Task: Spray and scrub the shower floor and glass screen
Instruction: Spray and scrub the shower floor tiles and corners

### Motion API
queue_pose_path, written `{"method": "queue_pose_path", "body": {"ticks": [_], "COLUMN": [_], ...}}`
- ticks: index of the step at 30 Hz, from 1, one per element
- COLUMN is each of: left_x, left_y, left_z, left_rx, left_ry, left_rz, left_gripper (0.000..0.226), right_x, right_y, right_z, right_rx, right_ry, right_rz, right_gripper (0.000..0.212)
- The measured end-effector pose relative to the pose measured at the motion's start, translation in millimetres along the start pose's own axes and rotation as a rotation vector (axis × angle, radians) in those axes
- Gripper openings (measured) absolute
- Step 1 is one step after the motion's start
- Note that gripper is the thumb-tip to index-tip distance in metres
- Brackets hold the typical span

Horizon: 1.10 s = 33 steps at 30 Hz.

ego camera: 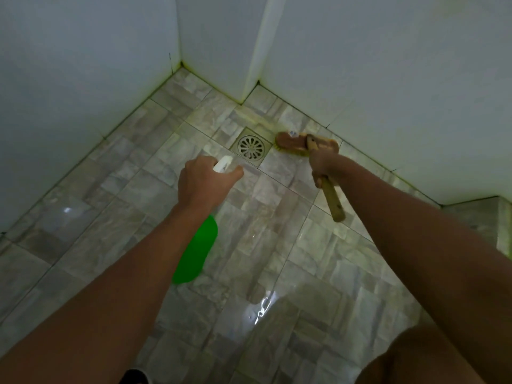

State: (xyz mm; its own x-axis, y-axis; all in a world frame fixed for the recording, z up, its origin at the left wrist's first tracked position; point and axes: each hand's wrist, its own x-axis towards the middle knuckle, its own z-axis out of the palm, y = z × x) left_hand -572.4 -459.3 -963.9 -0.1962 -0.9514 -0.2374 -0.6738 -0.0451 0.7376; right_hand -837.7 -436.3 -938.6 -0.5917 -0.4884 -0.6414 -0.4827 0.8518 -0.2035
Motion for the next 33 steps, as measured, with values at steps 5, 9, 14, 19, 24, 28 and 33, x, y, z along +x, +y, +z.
{"method": "queue_pose_path", "body": {"ticks": [5,9,14,19,24,28,33], "left_x": [2,5,11,13,11,14,19], "left_y": [-14,-18,-24,-30,-33,-36,-54], "left_z": [4,-5,-14,-19,-32,-40,-63], "left_rx": [-0.009,-0.053,-0.073,-0.09,-0.109,-0.089,-0.091], "left_ry": [-0.009,0.006,-0.011,-0.012,0.041,0.061,0.135], "left_rz": [0.093,0.091,0.066,0.059,0.038,0.004,-0.073], "left_gripper": [0.057,0.056,0.056,0.052,0.055,0.054,0.06], "right_x": [23,9,-12,26,6,-3,-15], "right_y": [-69,-96,-78,-130,-114,-80,-95], "right_z": [-4,23,56,23,28,43,42], "right_rx": [-0.111,-0.022,-0.055,-0.32,-0.345,-0.163,-0.114], "right_ry": [0.08,0.0,-0.085,0.017,-0.017,-0.108,-0.072], "right_rz": [-0.142,-0.2,-0.246,-0.278,-0.321,-0.159,-0.206], "right_gripper": [0.037,0.013,0.019,0.03,0.019,0.046,0.064]}}
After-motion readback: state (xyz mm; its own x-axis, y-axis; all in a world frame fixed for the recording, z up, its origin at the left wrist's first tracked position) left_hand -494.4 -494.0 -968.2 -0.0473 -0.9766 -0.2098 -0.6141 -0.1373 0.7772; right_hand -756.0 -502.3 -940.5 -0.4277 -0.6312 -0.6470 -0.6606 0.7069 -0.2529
